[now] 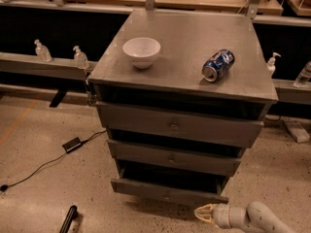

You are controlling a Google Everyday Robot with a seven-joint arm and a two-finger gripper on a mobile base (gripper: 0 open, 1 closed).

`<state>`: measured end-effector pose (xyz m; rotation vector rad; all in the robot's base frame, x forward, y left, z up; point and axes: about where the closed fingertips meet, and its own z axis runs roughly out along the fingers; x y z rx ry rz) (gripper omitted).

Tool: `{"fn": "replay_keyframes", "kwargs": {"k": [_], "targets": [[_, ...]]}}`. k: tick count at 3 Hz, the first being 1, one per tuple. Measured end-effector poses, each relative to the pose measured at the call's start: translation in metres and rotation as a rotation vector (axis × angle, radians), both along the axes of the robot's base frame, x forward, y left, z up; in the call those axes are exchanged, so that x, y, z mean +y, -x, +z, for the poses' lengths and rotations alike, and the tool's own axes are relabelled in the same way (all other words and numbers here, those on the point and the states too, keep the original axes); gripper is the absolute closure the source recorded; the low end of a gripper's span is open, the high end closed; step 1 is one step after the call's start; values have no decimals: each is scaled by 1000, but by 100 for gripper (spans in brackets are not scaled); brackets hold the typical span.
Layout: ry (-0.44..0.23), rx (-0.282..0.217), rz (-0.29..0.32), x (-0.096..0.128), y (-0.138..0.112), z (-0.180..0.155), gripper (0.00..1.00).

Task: Open bottom drawer

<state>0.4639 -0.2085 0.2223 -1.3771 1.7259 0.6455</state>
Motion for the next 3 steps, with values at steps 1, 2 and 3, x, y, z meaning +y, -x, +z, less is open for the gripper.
{"fn": "replay_keyframes", "kwargs": {"k": [1,2,3], "targets": [[33,-32,10,1,-20,11,100],[78,-49,12,3,-40,18,100],[135,-63,4,7,-64,17,100]]}}
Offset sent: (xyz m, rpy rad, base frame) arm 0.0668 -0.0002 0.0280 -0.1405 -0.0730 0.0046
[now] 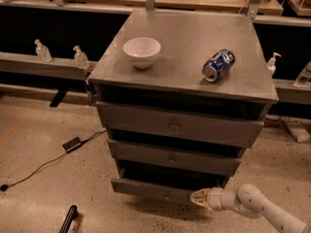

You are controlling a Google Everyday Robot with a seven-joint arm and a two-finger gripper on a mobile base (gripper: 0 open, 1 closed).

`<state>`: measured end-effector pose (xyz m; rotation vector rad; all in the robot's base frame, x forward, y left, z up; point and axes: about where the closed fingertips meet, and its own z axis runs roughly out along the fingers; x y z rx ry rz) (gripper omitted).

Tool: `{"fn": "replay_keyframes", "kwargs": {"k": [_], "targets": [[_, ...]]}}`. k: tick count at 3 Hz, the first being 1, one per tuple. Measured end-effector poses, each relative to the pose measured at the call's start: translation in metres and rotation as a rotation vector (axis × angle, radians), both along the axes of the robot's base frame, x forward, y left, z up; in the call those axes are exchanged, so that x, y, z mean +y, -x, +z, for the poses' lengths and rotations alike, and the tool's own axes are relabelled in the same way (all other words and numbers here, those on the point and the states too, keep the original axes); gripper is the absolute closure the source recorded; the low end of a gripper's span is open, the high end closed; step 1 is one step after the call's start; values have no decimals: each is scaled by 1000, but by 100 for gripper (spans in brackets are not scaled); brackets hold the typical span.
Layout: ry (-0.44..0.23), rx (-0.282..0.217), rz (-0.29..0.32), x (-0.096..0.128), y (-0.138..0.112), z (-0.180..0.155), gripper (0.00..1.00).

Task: Open bottom drawer

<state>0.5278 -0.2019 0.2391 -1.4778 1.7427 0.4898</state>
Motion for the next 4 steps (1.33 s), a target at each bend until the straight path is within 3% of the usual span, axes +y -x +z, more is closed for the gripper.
{"fn": "replay_keyframes", "kwargs": {"k": [1,2,4], "targets": [[81,-23,-5,8,-28,-7,100],[110,-46,-8,12,-53,-11,100],[99,-35,-17,5,-79,-42,100]]}}
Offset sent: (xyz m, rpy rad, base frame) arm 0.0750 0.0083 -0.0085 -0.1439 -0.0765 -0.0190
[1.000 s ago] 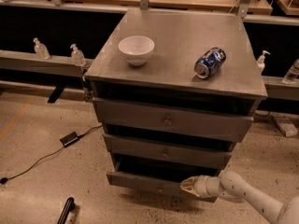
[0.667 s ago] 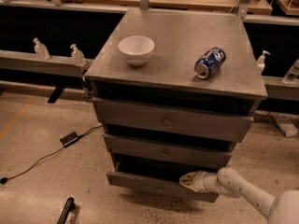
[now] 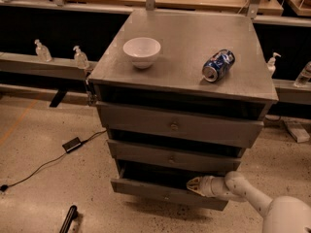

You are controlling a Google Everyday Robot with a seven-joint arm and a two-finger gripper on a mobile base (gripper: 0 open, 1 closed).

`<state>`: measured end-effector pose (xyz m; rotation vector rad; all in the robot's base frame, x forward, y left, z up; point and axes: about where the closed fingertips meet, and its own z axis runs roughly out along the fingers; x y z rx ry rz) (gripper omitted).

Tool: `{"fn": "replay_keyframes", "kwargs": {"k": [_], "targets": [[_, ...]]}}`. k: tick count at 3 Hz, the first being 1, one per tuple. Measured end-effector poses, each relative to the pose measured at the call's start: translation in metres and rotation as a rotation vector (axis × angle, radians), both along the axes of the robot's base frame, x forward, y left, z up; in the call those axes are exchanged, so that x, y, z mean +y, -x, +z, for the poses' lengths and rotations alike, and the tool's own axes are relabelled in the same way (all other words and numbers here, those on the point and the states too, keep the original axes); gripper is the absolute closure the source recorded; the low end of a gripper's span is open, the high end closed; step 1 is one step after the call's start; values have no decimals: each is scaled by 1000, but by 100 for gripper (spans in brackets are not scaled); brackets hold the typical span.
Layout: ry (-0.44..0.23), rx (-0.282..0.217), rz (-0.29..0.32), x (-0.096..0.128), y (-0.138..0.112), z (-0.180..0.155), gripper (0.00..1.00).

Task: Open bottom drawer

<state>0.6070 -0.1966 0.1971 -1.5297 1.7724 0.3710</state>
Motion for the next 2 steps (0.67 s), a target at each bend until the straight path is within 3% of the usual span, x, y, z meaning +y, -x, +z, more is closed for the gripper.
{"fn": "replay_keyframes", "kwargs": {"k": [2], "targets": [[-7,22,-1,-2,5,-6,100]]}}
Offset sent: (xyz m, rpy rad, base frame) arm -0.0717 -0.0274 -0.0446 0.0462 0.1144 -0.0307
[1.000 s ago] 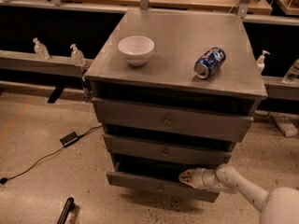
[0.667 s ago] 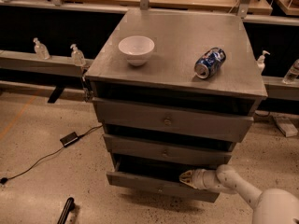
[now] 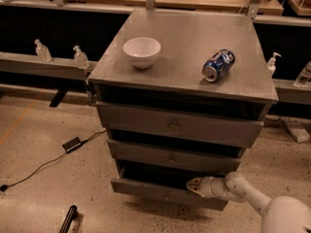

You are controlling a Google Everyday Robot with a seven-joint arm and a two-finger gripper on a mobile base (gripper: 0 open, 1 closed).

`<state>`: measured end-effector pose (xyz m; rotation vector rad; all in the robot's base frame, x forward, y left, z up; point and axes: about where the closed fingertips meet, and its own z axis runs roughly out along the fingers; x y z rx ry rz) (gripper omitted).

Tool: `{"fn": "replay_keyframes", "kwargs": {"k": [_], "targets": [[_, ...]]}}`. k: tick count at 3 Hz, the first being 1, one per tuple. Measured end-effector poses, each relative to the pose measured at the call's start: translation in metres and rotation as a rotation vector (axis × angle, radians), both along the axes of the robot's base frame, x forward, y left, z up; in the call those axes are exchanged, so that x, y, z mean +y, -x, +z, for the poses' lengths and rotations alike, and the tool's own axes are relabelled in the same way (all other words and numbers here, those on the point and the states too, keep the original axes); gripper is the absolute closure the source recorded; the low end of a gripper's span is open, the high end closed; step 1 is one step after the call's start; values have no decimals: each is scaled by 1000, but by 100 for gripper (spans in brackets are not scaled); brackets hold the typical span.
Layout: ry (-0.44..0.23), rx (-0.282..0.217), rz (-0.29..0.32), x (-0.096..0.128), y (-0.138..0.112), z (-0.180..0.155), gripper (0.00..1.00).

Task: Open bottom drawer

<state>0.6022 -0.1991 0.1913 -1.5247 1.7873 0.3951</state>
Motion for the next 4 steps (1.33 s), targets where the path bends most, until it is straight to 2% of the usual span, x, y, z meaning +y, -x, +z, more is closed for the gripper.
{"fn": "replay_keyframes", "kwargs": {"k": [4], "targets": [[0,0,0,0,0,0,100]]}}
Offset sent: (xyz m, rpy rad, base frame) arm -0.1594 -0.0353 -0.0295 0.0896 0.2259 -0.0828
